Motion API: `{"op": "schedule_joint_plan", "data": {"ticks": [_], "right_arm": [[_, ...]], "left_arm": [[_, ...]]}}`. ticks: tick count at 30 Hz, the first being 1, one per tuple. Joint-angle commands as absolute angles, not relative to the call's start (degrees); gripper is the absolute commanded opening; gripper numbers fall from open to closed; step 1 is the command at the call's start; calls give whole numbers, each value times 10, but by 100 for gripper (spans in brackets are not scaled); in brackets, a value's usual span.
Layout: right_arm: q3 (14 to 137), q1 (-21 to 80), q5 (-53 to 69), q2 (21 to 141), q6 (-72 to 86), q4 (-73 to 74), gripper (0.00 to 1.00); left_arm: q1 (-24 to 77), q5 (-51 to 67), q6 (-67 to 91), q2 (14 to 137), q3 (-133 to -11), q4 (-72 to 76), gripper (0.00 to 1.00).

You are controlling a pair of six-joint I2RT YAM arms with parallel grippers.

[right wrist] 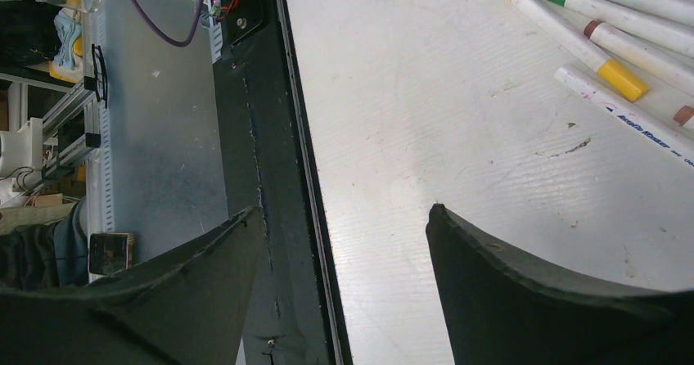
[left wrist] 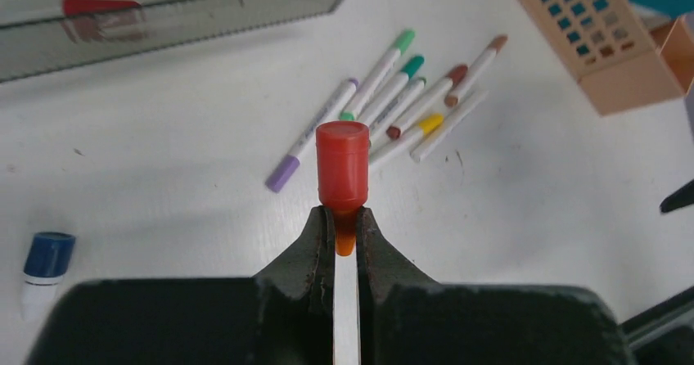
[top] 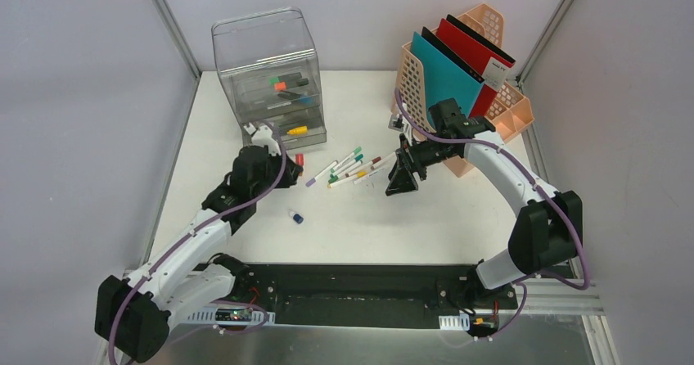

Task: Organize the desk
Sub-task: Pick up the stationery from the center of the board, then place the stationery in the drawer.

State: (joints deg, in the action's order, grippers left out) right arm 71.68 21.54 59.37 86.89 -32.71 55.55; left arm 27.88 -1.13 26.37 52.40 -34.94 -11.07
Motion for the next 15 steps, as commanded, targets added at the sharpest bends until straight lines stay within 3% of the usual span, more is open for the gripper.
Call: {"op": "schedule_joint_plan", "data": {"ticks": [1, 10, 15], "right_arm": [[738, 218, 604, 840, -340, 551, 76], [737, 218, 606, 837, -340, 551, 76], [737, 219, 608, 838, -340, 552, 76]], "left_arm": [[236, -59, 342, 510, -368, -50, 0], [157, -116, 375, 546, -406, -51, 0], [92, -93, 429, 582, -420, -35, 0]]}}
